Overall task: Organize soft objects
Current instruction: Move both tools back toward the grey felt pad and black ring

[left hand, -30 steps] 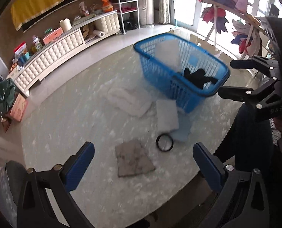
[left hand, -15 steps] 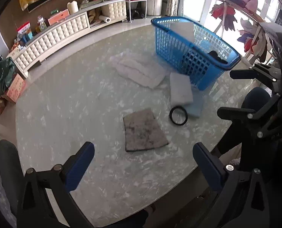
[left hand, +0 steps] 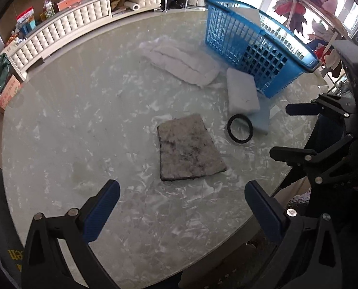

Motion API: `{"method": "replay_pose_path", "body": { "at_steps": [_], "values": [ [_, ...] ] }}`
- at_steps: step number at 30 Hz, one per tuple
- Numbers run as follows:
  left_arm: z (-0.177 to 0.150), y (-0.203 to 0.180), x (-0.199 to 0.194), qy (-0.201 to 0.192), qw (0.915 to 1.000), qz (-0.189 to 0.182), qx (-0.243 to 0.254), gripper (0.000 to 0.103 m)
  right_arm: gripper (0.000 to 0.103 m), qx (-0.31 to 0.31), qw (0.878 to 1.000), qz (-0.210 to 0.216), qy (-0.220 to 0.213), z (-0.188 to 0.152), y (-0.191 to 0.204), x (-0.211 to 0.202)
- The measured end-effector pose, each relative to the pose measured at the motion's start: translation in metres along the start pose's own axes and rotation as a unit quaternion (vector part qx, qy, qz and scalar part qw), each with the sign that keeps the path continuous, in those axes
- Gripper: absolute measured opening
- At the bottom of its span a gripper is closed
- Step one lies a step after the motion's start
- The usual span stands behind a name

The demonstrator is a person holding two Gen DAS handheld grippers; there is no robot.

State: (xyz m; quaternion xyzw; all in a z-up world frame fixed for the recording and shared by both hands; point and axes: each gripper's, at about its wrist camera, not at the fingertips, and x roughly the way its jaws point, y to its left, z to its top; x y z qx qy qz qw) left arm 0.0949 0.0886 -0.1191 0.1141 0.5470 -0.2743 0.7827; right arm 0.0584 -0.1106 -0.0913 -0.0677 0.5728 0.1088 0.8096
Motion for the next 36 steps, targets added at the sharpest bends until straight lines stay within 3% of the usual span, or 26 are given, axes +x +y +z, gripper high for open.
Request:
{"method": "replay_pose_path", "body": {
  "at_steps": [4,9,11,15,22,24,28,30,31,36],
  "values": [
    [0.004,0.008,0.017,0.015,0.9998,-0.012,-0.007,0.089,0.082,0.011,1.000,0.002,0.017,0.002,-0.002,0.017],
    [0.008,0.016,0.039,0.035,0.9991,-0.023,-0.005,0.088,0.075,0.015,0.999,-0.004,0.032,0.008,-0.004,0.034],
    [0.011,0.018,0.046,0.041,0.9988,-0.026,0.000,0.080,0.074,0.019,0.999,-0.003,0.040,0.010,-0.006,0.042],
    [0.016,0.022,0.064,0.055,0.9979,-0.033,0.001,0.073,0.063,0.025,0.998,-0.007,0.057,0.012,-0.010,0.058],
    [0.018,0.022,0.084,0.065,0.9971,-0.040,0.006,0.063,0.054,0.022,0.997,-0.020,0.070,0.019,-0.013,0.074],
    [0.019,0.021,0.086,0.066,0.9969,-0.043,0.009,0.060,0.046,0.020,0.997,-0.022,0.074,0.021,-0.013,0.079],
    [0.022,0.017,0.087,0.067,0.9966,-0.047,0.005,0.036,0.036,0.013,0.997,-0.027,0.076,0.022,-0.010,0.085],
    [0.023,0.011,0.089,0.070,0.9961,-0.054,0.008,0.023,0.019,0.009,0.997,-0.027,0.074,0.021,-0.008,0.084],
    [0.023,0.008,0.090,0.072,0.9957,-0.057,0.011,0.018,0.016,0.009,0.997,-0.026,0.073,0.021,-0.008,0.083],
    [0.017,-0.004,0.090,0.071,0.9953,-0.064,0.015,0.009,0.008,0.016,0.998,-0.004,0.066,0.018,-0.008,0.080]
  ]
}}
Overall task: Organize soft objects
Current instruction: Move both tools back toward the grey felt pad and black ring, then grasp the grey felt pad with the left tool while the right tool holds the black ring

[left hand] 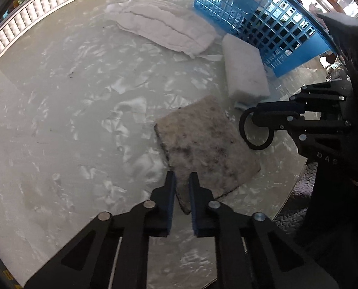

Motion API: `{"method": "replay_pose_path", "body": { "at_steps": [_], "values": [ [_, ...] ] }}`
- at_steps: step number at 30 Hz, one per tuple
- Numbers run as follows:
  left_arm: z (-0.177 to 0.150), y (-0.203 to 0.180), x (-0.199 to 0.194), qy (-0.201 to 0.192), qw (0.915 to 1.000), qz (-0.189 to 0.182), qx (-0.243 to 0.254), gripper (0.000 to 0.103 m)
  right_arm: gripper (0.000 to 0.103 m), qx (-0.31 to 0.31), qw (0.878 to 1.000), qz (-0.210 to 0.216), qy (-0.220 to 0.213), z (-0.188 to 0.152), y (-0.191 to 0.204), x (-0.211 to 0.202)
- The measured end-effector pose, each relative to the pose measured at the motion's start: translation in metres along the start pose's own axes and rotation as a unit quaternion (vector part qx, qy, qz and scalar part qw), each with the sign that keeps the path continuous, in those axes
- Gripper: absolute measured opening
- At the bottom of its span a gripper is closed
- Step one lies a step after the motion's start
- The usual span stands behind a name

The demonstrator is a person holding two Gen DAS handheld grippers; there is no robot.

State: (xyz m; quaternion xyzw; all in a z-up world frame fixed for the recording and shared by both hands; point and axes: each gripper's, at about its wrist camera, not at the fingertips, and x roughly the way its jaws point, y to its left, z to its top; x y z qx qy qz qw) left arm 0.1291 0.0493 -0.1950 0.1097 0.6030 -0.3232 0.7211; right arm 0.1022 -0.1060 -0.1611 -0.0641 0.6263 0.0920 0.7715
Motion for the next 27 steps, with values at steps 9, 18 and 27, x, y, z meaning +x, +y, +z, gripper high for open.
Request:
{"method": "replay_pose_path", "body": {
  "at_steps": [9,18,27],
  "values": [
    [-0.007,-0.006,-0.007,-0.008,1.0000,-0.001,-0.004,0.001,0.008,-0.004,1.000,-0.004,-0.015,-0.006,-0.003,-0.019],
    [-0.005,-0.012,-0.017,-0.015,0.9997,-0.013,-0.016,0.008,0.008,-0.002,1.000,0.001,-0.024,-0.016,-0.003,-0.044],
    [0.009,-0.022,-0.002,-0.002,0.9995,0.002,-0.030,0.054,0.008,0.004,1.000,0.011,-0.022,-0.024,-0.014,-0.046]
  ]
}}
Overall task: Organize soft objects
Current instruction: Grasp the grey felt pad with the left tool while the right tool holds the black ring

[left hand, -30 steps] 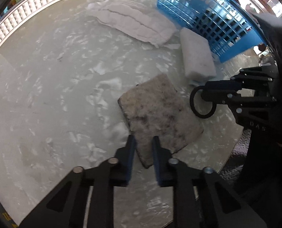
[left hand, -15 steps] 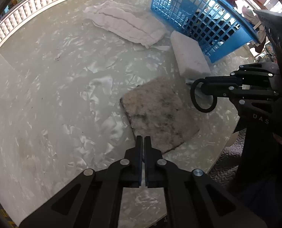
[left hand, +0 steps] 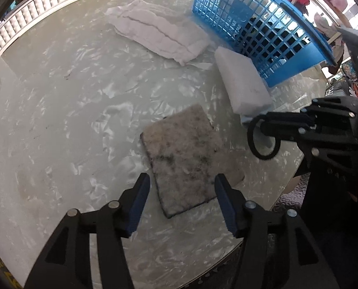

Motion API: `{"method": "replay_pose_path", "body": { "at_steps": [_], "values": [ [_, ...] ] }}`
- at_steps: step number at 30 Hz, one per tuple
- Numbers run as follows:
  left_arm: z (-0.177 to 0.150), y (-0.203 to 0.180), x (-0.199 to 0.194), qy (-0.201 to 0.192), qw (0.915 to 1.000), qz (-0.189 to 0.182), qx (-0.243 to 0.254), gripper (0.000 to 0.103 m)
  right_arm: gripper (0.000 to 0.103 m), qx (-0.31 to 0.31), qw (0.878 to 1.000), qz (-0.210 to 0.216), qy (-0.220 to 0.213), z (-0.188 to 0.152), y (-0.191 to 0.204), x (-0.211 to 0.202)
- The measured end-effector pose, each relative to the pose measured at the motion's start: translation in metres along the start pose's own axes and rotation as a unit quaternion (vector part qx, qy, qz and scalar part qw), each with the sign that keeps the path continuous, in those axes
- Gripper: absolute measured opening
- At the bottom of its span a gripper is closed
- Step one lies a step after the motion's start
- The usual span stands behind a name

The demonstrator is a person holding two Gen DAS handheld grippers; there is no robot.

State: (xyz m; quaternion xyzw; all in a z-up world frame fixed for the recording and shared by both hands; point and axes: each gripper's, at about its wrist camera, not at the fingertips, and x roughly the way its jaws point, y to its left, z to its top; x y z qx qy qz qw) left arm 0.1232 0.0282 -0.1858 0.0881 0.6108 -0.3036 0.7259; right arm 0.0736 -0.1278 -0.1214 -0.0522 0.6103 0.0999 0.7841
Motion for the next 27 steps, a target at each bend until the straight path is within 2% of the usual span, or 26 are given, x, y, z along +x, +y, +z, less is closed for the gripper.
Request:
{"method": "replay_pose_path", "body": {
  "at_steps": [3,6,8,11,18,22,27],
  "values": [
    [0.003,-0.001,0.013,0.010,0.9996,0.025,-0.002,0.054,0.008,-0.004,1.000,0.003,0.004,-0.002,0.001,0.001],
    [0.005,-0.005,0.014,0.004,0.9995,0.031,0.002,0.052,0.008,-0.010,1.000,0.004,0.008,-0.007,0.004,-0.001],
    [0.007,-0.008,0.016,0.003,0.9996,0.027,0.009,0.031,0.008,-0.010,1.000,0.002,0.011,-0.010,0.004,0.001],
    [0.008,-0.015,0.019,0.008,0.9998,0.000,0.017,0.011,0.008,-0.009,1.000,0.004,0.018,-0.012,0.007,0.008],
    [0.008,-0.018,0.024,0.004,0.9997,-0.016,0.018,0.007,0.008,-0.004,0.999,0.016,0.029,-0.013,0.012,0.018],
    [0.003,-0.013,0.022,-0.001,0.9998,-0.019,0.012,0.000,0.008,-0.009,0.999,0.015,0.031,-0.010,0.013,0.023],
    [-0.010,0.003,0.010,0.000,0.9998,-0.016,0.011,0.000,0.008,-0.013,0.999,0.015,0.027,-0.009,0.017,0.016]
  ]
}}
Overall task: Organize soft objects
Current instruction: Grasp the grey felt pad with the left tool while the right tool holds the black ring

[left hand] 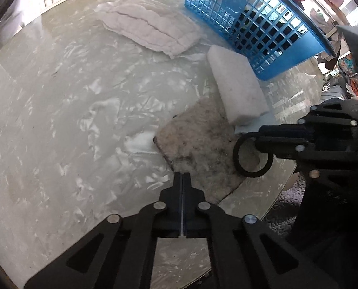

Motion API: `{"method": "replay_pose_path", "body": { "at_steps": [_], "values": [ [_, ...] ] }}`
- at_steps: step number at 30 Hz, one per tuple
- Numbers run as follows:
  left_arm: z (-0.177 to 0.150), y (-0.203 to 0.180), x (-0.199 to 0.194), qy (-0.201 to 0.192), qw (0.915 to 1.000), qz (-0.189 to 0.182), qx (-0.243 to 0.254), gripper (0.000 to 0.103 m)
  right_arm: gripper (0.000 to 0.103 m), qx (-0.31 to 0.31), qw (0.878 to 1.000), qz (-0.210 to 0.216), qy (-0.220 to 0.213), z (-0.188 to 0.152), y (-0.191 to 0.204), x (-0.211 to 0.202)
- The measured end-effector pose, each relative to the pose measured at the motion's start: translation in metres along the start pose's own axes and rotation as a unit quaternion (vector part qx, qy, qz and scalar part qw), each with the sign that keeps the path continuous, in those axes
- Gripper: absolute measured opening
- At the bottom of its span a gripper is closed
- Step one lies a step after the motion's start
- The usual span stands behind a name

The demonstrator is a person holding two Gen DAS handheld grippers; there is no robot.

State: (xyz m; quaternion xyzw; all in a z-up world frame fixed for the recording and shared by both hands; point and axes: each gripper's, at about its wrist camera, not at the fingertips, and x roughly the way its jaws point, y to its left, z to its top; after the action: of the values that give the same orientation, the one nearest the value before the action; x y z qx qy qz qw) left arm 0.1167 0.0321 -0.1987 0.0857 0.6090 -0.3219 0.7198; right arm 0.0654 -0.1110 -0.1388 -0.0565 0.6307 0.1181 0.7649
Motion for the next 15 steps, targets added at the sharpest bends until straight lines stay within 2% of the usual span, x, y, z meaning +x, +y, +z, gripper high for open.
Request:
{"method": "replay_pose_path", "body": {
  "at_steps": [6,12,13,14,15],
  "values": [
    [-0.005,0.003,-0.011,-0.008,1.0000,-0.004,-0.003,0.000,0.008,0.006,1.000,0.007,-0.006,-0.002,-0.003,-0.011],
    [-0.006,0.008,-0.008,0.002,0.9999,0.010,-0.012,0.000,0.008,0.007,1.000,0.022,0.011,-0.001,-0.009,0.003],
    [-0.006,0.008,-0.007,0.005,0.9999,0.009,-0.010,0.005,0.008,0.004,1.000,0.019,0.013,-0.001,-0.007,0.004],
    [-0.006,0.008,-0.007,0.005,0.9999,0.009,-0.010,0.019,0.008,0.000,1.000,0.015,0.014,0.000,-0.005,0.006],
    [-0.006,0.008,-0.007,0.005,0.9999,0.012,-0.010,0.028,0.008,-0.002,1.000,0.014,0.014,0.001,-0.004,0.007]
  ]
}}
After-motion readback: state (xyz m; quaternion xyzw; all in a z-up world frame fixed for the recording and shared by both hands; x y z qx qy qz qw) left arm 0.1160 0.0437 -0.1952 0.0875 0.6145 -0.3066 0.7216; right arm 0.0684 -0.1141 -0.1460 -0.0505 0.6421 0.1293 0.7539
